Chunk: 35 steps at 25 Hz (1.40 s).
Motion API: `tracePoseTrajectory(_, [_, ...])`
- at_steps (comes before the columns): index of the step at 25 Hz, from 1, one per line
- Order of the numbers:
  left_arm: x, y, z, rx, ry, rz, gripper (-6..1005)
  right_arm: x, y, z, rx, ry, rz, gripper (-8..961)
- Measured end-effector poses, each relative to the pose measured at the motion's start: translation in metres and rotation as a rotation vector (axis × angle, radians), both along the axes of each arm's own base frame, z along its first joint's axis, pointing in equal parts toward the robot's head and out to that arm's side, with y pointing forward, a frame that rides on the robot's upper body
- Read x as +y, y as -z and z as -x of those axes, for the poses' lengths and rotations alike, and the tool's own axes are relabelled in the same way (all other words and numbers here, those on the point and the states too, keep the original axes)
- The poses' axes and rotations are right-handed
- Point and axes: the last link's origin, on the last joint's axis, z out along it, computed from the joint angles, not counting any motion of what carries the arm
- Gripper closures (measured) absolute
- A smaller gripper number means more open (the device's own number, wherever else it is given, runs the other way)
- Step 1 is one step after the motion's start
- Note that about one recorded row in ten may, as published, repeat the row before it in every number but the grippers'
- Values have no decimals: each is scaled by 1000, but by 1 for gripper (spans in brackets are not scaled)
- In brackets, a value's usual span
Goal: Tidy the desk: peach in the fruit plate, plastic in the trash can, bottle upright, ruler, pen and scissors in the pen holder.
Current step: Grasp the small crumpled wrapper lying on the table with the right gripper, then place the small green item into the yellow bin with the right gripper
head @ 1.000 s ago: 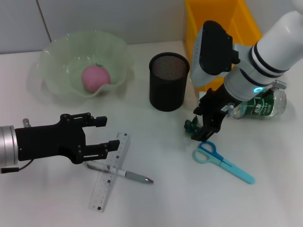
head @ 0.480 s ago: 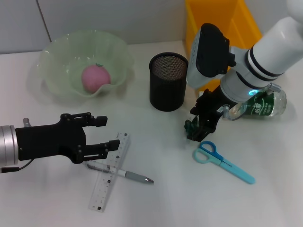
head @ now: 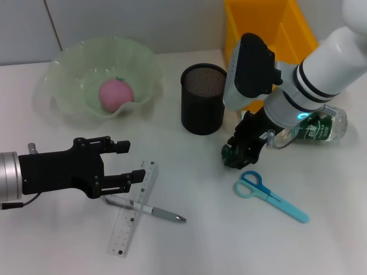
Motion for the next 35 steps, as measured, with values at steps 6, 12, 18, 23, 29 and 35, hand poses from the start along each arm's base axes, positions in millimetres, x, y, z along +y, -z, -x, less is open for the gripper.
tracePoseTrajectory(6, [0,-1,0,1,3,0,273,-5,-9,13,74,5,11,448])
tracePoseTrajectory(12, [1,-2,0,0,0,-5,273,-11,-25,30,134,-22,5,509])
tracePoseTrajectory(18, [3,-4,0,-5,-5,-16,273,-15,-42,50,206,-68,-19,559])
tracePoseTrajectory(23, [3,-4,0,-6,-6,-16,273,-13,-58,62,290,-80,-61,599])
tracePoseTrajectory(29, [3,-4,-1,-9,-8,-12,273,0,-91,64,397,-76,-239,653])
tracePoseTrajectory(35, [3,-4,-2,-11,-6,-9,273,25,-132,50,471,-22,-560,683])
